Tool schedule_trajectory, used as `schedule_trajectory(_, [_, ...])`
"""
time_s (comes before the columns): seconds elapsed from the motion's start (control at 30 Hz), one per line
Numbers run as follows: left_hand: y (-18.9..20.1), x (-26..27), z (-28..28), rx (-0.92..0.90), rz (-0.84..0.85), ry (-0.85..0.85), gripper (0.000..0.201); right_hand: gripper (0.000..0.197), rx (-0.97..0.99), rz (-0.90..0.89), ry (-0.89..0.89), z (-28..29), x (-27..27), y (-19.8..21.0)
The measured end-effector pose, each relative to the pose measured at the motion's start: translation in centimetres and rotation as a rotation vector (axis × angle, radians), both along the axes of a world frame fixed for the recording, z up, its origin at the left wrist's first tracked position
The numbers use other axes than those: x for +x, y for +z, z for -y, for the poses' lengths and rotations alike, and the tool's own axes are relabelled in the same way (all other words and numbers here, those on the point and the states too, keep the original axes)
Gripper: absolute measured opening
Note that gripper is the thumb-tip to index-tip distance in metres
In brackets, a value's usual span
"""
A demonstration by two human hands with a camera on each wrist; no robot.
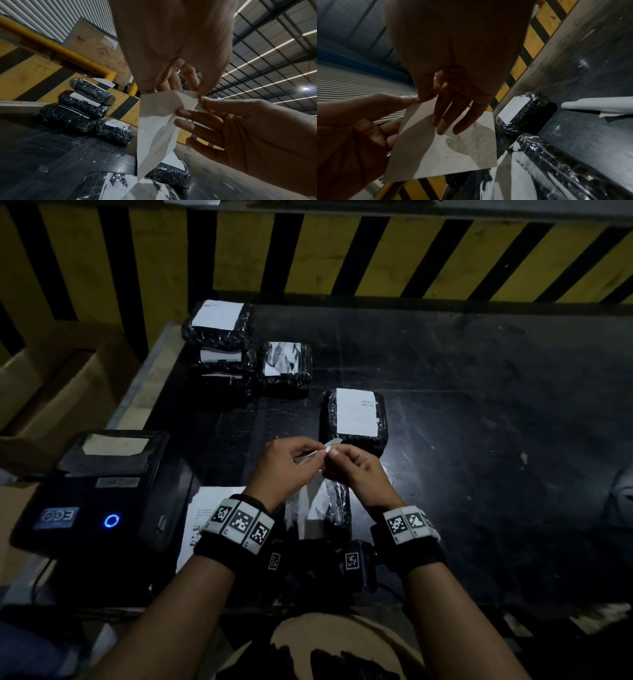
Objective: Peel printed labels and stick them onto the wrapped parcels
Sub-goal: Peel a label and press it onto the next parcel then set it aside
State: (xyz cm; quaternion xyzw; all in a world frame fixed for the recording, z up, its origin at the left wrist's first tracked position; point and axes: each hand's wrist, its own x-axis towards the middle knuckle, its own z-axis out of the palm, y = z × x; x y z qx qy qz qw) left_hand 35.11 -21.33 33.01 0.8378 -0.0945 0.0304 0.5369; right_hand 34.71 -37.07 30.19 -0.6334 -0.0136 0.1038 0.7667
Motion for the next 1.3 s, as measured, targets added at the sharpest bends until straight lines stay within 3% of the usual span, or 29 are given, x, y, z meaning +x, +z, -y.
schedule_trajectory(0.5, [0.3,0.2,0.0,0.006,-0.057,0.034,0.011,0.017,-0.084,0.073,0.008,-0.3,0.2,-0.5])
schedule_trajectory(0.73, [0.3,1.2,-0.5,-0.078,-0.064,0.164,0.011,0.019,-0.092,-0.032,-0.118,0.0,0.6,-1.3])
schedule_trajectory(0.97, [-0.3,0.9,-1.0,-0.162,-0.156,0.149,0.014,0.028,0.013,-0.096,-0.13,-1.0,0.5,-0.1])
schedule_trajectory(1.13, [0.3,0.6,-1.3,-0.181,-0.181,0.137,0.012,0.012,-0.045,0.006,-0.171,-2.2,0.3,-0.1])
schedule_trajectory(1.3, [0.9,0.5,-1.3,-0.205,-0.199,0.146,0.01,0.016,-0.109,0.066,-0.199,-2.3,0.4,-0.1])
